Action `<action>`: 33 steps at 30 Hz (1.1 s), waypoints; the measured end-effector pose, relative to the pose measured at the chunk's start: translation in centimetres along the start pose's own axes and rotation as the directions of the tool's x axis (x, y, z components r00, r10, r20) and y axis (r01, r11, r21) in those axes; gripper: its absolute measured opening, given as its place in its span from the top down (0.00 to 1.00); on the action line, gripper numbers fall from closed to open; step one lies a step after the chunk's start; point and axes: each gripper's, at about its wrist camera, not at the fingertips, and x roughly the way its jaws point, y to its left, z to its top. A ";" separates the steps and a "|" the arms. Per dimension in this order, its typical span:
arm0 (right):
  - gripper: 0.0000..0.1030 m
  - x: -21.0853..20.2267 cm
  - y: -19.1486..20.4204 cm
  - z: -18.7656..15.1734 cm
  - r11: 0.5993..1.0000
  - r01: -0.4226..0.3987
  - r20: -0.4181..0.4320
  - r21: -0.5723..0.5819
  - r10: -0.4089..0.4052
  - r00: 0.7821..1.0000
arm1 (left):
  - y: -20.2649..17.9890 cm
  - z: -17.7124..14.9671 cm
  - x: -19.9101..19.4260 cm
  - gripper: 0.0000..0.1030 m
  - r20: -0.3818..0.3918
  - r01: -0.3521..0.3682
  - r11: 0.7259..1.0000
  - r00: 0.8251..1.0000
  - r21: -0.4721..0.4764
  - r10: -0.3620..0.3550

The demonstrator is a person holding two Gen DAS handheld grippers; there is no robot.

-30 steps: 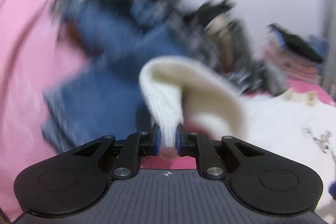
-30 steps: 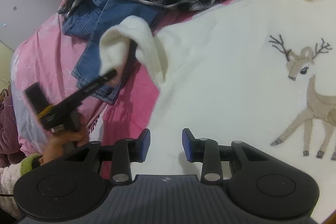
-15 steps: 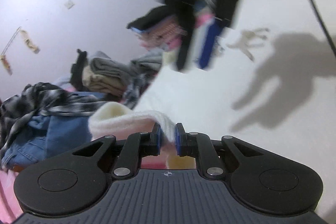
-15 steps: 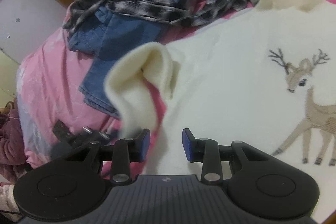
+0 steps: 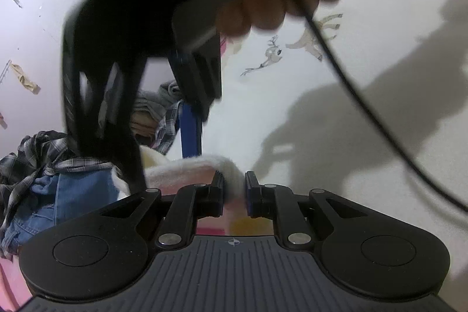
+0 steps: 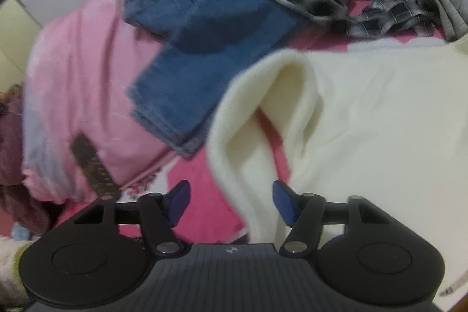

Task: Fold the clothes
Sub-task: 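Lift the sleeve cuff with the left tool while the right tool pinches the sleeve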

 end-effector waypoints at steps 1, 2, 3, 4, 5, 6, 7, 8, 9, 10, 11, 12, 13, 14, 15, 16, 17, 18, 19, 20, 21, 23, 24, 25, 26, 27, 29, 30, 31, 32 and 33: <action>0.57 0.5 -0.3 0.1 1.000 -0.001 -0.005 0.020 0.001 1.000 | 0.1 0.0 -0.1 0.87 0.000 0.002 1.000 1.000 -0.008 -0.002; 0.68 0.8 -0.9 0.0 0.999 -0.012 -0.006 0.053 0.012 1.000 | 0.2 0.0 -0.1 0.87 -0.001 0.004 1.000 1.000 -0.017 -0.004; 0.74 1.0 -1.5 0.0 0.996 -0.025 -0.006 0.089 0.025 1.000 | 0.3 0.0 -0.2 0.87 -0.003 0.008 0.999 1.000 -0.031 -0.008; 0.84 1.0 -2.1 -0.1 0.992 -0.033 0.006 0.119 0.032 0.999 | 0.5 0.0 -0.3 0.85 -0.003 0.012 0.999 1.000 -0.048 -0.012; 0.88 0.8 -2.7 -0.1 0.988 -0.040 0.021 0.148 0.038 0.999 | 0.6 0.0 -0.4 0.85 -0.004 0.016 0.998 1.000 -0.065 -0.016; 0.89 0.5 -3.4 -0.2 0.983 -0.045 0.040 0.177 0.038 0.998 | 0.8 0.0 -0.5 0.85 -0.004 0.021 0.996 1.000 -0.082 -0.021; 0.89 0.2 -4.2 -0.3 0.977 -0.052 0.058 0.207 0.040 0.997 | 1.1 0.1 -0.8 0.85 0.000 0.033 0.994 0.999 -0.107 -0.033; 0.90 -0.2 -5.0 -0.4 0.971 -0.055 0.076 0.233 0.038 0.996 | 1.4 0.0 -0.9 0.83 0.003 0.055 0.989 0.998 -0.136 -0.056; 0.90 -0.6 -6.0 -0.7 0.962 -0.053 0.088 0.267 0.031 0.996 | 1.8 0.0 -1.1 0.83 0.007 0.079 0.983 0.997 -0.166 -0.079; 0.90 -0.9 -7.1 -1.0 0.952 -0.050 0.099 0.302 0.021 0.995 | 2.2 -0.1 -1.3 0.82 0.011 0.110 0.972 0.994 -0.208 -0.110; 0.90 -1.1 -8.3 -1.3 0.937 -0.050 0.104 0.344 0.015 0.994 | 2.7 -0.2 -1.3 0.81 0.006 0.135 0.959 0.990 -0.250 -0.138; 0.90 -1.2 -9.6 -1.7 0.918 -0.059 0.107 0.391 0.018 0.994 | 3.2 -0.3 -1.2 0.80 0.003 0.159 0.943 0.986 -0.294 -0.166; 0.90 -1.2 -10.7 -2.1 0.898 -0.083 0.112 0.433 0.038 0.993 | 3.8 -0.5 -1.1 0.80 -0.003 0.179 0.922 0.982 -0.345 -0.191; 0.88 -1.2 -11.6 -2.4 0.875 -0.112 0.118 0.472 0.063 0.991 | 4.3 -0.8 -0.9 0.80 -0.008 0.196 0.897 0.976 -0.396 -0.217; 0.87 -1.1 -12.1 -2.8 0.856 -0.136 0.123 0.499 0.085 0.989 | 4.9 -1.1 -0.6 0.80 -0.015 0.209 0.866 0.970 -0.454 -0.242; 0.85 -1.1 -12.5 -3.2 0.837 -0.157 0.129 0.524 0.105 0.986 | 5.8 -1.6 -0.1 0.80 -0.019 0.222 0.827 0.963 -0.516 -0.270; 0.82 -1.0 -12.5 -3.4 0.836 -0.163 0.125 0.523 0.115 0.986 | 6.6 -2.1 0.4 0.80 -0.020 0.233 0.784 0.954 -0.576 -0.298; 0.80 -1.0 -12.3 -3.5 0.840 -0.166 0.119 0.516 0.122 0.985 | 7.3 -2.5 0.6 0.80 -0.017 0.241 0.735 0.946 -0.634 -0.324; 0.75 -1.0 -12.1 -3.6 0.844 -0.168 0.112 0.509 0.129 0.985 | 8.2 -3.1 1.1 0.79 -0.008 0.250 0.678 0.936 -0.691 -0.352; 0.72 -0.9 -11.9 -3.7 0.848 -0.172 0.103 0.501 0.139 0.985 | 9.1 -3.6 1.5 0.79 0.003 0.256 0.624 0.926 -0.738 -0.376; 0.71 -0.8 -11.6 -3.8 0.853 -0.176 0.093 0.491 0.149 0.984 | 9.9 -4.0 2.0 0.79 0.017 0.261 0.568 0.917 -0.781 -0.398; 0.70 -0.3 -11.1 -4.2 0.862 -0.177 0.063 0.475 0.167 0.984 | 11.0 -4.8 2.7 0.78 0.046 0.263 0.461 0.901 -0.847 -0.431; 0.70 0.0 -10.7 -4.3 0.871 -0.173 0.051 0.459 0.169 0.984 | 11.3 -5.3 2.9 0.78 0.063 0.261 0.404 0.895 -0.876 -0.441; 0.75 0.2 -10.3 -4.5 0.881 -0.169 0.041 0.442 0.168 0.985 | 11.4 -5.8 3.0 0.78 0.080 0.261 0.356 0.890 -0.897 -0.449; 0.84 0.5 -10.0 -4.6 0.890 -0.165 0.031 0.424 0.168 0.985 | 11.6 -6.3 3.1 0.77 0.104 0.260 0.293 0.884 -0.920 -0.456; 0.87 0.5 -9.8 -4.7 0.888 -0.176 0.037 0.424 0.177 0.983 | 11.9 -6.8 3.2 0.76 0.129 0.257 0.228 0.878 -0.939 -0.461; 0.90 0.3 -9.7 -4.9 0.878 -0.206 0.055 0.432 0.202 0.978 | 12.1 -8.3 3.3 0.69 0.180 0.241 0.077 0.871 -0.967 -0.457; 0.90 0.2 -9.8 -5.0 0.869 -0.220 0.069 0.444 0.212 0.975 | 12.2 -9.0 3.4 0.66 0.206 0.231 0.000 0.868 -0.973 -0.452; 0.91 0.1 -10.2 -5.2 0.849 -0.242 0.086 0.470 0.229 0.970 | 12.3 -9.8 3.5 0.63 0.232 0.218 -0.083 0.867 -0.972 -0.441; 0.91 0.0 -10.5 -5.3 0.825 -0.266 0.105 0.498 0.247 0.963 | 12.4 -10.5 3.8 0.61 0.258 0.209 -0.158 0.865 -0.965 -0.430; 0.91 -0.1 -10.9 -5.5 0.799 -0.294 0.128 0.525 0.267 0.955 | 12.4 -11.3 4.0 0.59 0.287 0.200 -0.241 0.862 -0.950 -0.418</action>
